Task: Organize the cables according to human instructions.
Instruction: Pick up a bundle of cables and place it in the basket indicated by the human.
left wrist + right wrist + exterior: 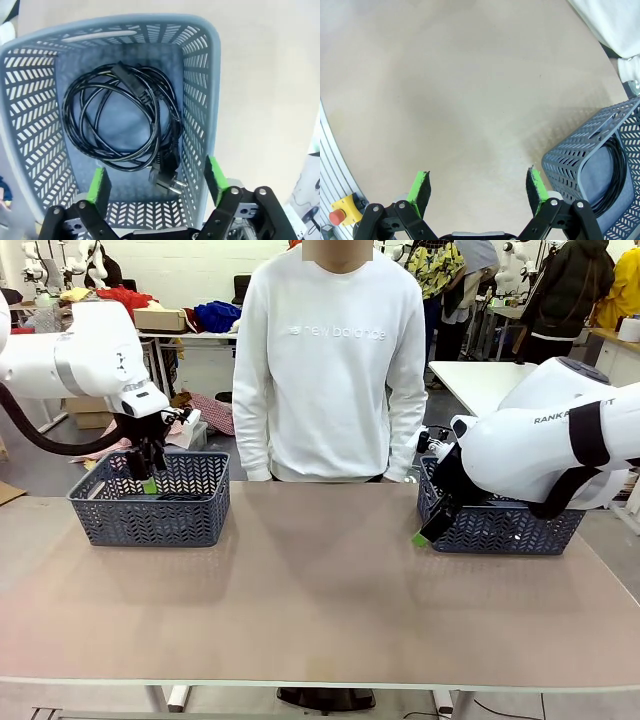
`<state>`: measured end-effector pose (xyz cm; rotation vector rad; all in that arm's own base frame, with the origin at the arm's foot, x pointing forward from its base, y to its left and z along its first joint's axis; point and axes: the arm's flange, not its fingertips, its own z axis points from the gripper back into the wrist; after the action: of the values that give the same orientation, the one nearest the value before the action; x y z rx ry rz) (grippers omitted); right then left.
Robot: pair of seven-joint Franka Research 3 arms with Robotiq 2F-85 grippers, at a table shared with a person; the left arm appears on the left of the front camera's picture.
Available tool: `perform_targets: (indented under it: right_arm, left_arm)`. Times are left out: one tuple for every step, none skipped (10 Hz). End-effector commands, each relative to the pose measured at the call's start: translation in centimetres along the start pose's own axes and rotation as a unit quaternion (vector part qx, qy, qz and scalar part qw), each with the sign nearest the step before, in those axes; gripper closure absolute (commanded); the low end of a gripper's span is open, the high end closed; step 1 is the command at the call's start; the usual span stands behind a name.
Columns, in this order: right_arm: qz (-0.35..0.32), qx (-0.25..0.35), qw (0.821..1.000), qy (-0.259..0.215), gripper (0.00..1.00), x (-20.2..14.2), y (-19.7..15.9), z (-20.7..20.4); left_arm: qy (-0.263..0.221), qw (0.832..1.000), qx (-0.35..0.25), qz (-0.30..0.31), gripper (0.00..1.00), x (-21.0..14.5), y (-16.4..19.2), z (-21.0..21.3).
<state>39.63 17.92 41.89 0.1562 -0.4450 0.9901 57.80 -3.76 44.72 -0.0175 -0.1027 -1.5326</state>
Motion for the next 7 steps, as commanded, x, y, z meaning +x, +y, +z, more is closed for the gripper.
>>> perform_targets:
  right_arm:
    - [0.001,-0.003,1.0,0.002,0.0,0.09,-0.12,0.1]
    - [0.001,-0.003,1.0,0.002,0.0,0.09,-0.12,0.1]
    - [0.001,-0.003,1.0,0.002,0.0,0.09,-0.12,0.1]
    - [0.001,-0.003,1.0,0.002,0.0,0.09,-0.12,0.1]
    - [0.001,-0.003,1.0,0.002,0.0,0.09,-0.12,0.1]
    - [0.001,-0.003,1.0,0.002,0.0,0.09,-0.12,0.1]
    - [0.001,-0.003,1.0,0.002,0.0,0.09,-0.12,0.1]
  left_arm:
    - [-0.007,1.0,-0.005,0.015,0.0,-0.26,0.63,0.31]
    - [-0.007,1.0,-0.005,0.016,0.0,-0.1,0.77,0.36]
    - [-0.007,1.0,-0.007,0.017,0.0,0.06,0.93,0.44]
    - [-0.011,1.0,-0.003,0.026,0.0,0.13,1.05,0.65]
    - [-0.019,0.998,-0.015,0.049,0.0,0.02,1.22,0.79]
    - [-0.001,1.0,0.001,0.011,0.0,0.09,0.78,0.2]
    - [-0.001,1.0,0.001,0.011,0.0,0.09,0.78,0.2]
